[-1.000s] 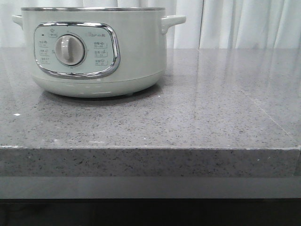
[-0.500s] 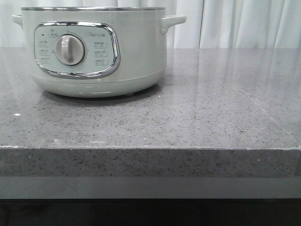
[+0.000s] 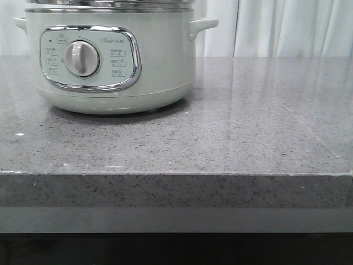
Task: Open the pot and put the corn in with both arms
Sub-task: 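Lower the glass lid back onto the cooker with the left gripper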
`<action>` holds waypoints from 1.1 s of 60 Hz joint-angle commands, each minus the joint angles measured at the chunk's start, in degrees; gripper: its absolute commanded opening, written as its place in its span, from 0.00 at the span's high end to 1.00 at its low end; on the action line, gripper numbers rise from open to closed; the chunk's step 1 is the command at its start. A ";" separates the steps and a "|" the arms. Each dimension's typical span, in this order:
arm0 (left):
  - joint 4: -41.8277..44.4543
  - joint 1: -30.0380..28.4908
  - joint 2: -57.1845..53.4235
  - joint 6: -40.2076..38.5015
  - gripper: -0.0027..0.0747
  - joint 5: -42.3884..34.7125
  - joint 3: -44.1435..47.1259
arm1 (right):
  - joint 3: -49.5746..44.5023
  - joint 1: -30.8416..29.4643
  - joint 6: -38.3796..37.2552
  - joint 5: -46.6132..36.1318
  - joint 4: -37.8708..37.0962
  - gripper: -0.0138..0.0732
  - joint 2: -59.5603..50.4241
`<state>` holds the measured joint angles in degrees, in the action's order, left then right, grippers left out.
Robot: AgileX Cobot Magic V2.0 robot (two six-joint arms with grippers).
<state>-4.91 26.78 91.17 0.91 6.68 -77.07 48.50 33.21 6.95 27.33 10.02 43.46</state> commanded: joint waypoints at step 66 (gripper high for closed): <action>-0.84 0.59 -2.22 -0.28 0.34 -4.64 -2.77 | 1.52 -0.21 0.08 -4.19 0.44 0.16 -0.38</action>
<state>-5.15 26.86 91.74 1.14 7.18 -77.52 48.50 33.21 6.95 27.47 10.02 43.46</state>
